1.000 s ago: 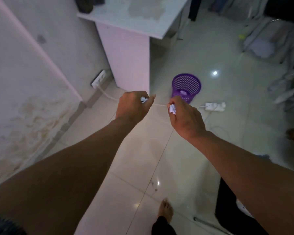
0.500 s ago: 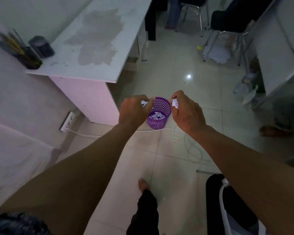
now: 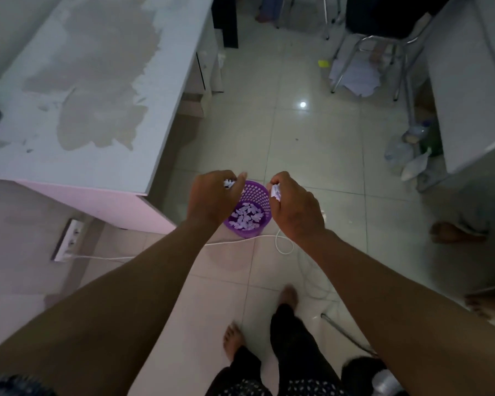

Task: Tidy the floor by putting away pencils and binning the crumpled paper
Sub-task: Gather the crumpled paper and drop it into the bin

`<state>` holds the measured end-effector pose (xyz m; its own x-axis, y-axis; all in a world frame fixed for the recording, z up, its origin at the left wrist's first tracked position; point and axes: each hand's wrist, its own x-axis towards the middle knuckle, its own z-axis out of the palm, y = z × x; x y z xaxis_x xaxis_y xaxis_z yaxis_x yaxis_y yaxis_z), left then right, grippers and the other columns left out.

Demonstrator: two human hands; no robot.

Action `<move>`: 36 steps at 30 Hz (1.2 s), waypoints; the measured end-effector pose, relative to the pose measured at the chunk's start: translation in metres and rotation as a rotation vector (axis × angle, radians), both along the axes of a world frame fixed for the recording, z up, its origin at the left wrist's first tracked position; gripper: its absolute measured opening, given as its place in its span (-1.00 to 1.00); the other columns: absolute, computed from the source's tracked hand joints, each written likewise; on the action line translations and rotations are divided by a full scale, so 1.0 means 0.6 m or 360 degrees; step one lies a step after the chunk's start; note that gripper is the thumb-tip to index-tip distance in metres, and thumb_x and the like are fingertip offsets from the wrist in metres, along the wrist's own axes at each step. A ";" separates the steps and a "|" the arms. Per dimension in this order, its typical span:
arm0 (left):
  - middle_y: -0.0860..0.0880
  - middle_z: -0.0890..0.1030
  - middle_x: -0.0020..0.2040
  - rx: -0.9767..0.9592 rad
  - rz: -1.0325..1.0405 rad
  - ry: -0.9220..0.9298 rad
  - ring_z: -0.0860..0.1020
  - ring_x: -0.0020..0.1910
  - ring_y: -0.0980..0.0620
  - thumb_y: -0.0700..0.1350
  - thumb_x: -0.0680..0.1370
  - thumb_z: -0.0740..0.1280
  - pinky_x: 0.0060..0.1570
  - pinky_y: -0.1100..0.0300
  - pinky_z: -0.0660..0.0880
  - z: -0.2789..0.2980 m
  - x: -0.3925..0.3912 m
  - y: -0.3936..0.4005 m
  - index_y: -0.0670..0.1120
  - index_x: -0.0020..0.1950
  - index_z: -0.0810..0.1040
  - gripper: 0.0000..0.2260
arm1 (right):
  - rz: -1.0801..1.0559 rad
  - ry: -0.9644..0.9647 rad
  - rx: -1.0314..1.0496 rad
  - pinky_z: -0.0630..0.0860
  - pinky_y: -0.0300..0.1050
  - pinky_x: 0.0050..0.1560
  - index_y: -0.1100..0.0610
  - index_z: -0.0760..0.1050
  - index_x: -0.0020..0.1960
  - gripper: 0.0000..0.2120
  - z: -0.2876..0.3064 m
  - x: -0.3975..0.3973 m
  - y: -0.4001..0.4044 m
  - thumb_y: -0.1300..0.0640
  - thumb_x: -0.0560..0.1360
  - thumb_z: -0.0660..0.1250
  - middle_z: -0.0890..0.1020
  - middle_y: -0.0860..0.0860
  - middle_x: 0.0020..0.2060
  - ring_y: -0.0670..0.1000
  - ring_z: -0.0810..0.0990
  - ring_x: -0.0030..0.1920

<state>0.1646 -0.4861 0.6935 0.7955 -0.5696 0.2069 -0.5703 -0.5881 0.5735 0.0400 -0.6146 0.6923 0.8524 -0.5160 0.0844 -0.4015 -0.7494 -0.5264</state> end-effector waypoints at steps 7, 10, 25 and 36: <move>-0.06 0.59 -0.41 0.0147 0.0225 0.0070 0.47 -0.45 -0.02 0.07 0.59 0.35 -0.36 0.22 0.23 -0.083 0.076 -0.100 -0.12 -0.32 0.60 -0.63 | 0.0103 0.0119 0.0131 0.35 -0.20 -0.23 0.12 0.40 0.15 -0.80 -0.075 0.101 -0.121 0.10 0.56 0.28 0.63 0.09 -0.05 0.14 0.63 -0.13; -0.04 0.59 -0.39 0.0176 0.0261 0.0229 0.51 -0.42 -0.03 0.13 0.59 0.30 -0.38 0.23 0.30 -0.148 0.077 -0.125 -0.12 -0.29 0.60 -0.60 | 0.0156 0.0186 0.0163 0.30 -0.21 -0.19 0.12 0.41 0.16 -0.80 -0.119 0.120 -0.160 0.11 0.57 0.26 0.63 0.08 -0.02 0.14 0.62 -0.10; 0.11 0.32 -0.52 0.0352 0.0592 0.0649 0.36 -0.43 -0.08 0.02 0.62 0.32 -0.25 0.14 0.27 -0.636 0.231 -0.201 -0.02 -0.49 0.22 -0.49 | 0.0190 0.0395 0.0384 0.46 -0.13 -0.20 0.11 0.40 0.14 -0.82 -0.622 0.316 -0.205 0.04 0.62 0.18 0.63 0.08 -0.05 0.13 0.63 -0.10; 0.05 0.55 -0.34 0.0392 0.0889 0.1063 0.56 -0.25 -0.01 0.22 0.63 0.17 -0.18 0.12 0.50 -0.788 0.254 -0.207 -0.04 -0.31 0.48 -0.55 | -0.0142 0.0464 0.0626 0.40 -0.16 -0.30 0.09 0.39 0.03 -0.88 -0.790 0.354 -0.183 0.06 0.63 0.13 0.54 -0.02 -0.20 0.03 0.57 -0.17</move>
